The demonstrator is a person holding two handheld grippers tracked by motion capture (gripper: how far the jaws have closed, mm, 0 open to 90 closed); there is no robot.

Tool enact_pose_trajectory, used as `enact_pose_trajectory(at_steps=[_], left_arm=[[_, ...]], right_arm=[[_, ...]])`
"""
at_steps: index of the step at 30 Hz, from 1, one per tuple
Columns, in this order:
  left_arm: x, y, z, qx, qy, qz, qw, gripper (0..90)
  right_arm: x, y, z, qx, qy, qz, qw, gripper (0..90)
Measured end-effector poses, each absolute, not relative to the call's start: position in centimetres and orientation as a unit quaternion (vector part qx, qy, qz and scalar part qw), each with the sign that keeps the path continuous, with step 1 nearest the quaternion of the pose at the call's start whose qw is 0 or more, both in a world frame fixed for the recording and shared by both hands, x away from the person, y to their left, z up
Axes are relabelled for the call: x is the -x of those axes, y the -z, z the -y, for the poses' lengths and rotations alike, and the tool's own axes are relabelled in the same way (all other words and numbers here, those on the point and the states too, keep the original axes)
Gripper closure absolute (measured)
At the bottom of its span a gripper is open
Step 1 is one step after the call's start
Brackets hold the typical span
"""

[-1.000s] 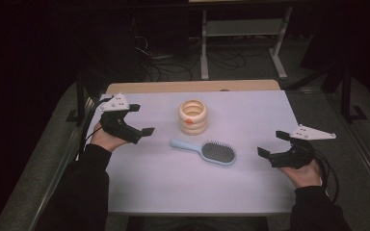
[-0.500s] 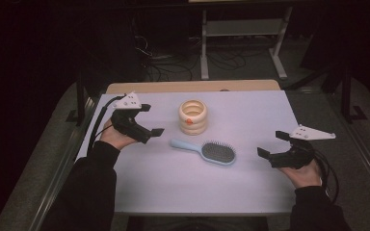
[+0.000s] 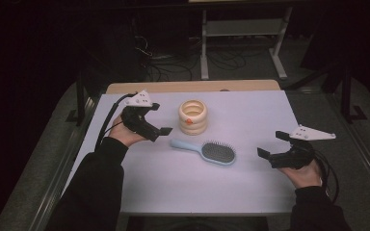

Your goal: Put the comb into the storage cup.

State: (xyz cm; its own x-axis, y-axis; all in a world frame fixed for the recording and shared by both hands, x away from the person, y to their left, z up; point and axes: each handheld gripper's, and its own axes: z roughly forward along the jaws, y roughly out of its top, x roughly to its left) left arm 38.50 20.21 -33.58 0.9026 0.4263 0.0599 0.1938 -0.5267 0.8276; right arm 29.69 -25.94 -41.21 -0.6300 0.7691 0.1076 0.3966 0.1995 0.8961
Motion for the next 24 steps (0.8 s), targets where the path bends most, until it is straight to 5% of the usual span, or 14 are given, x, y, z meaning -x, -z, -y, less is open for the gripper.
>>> enact_pose_trajectory(at_steps=[24], left_arm=[[-40.6,35.5,-15.7,-0.878,-0.092,-0.168,0.439,0.0]], right_arm=[[-29.6,41.2,26.1,-0.387,-0.502,-0.75,0.186,0.0]])
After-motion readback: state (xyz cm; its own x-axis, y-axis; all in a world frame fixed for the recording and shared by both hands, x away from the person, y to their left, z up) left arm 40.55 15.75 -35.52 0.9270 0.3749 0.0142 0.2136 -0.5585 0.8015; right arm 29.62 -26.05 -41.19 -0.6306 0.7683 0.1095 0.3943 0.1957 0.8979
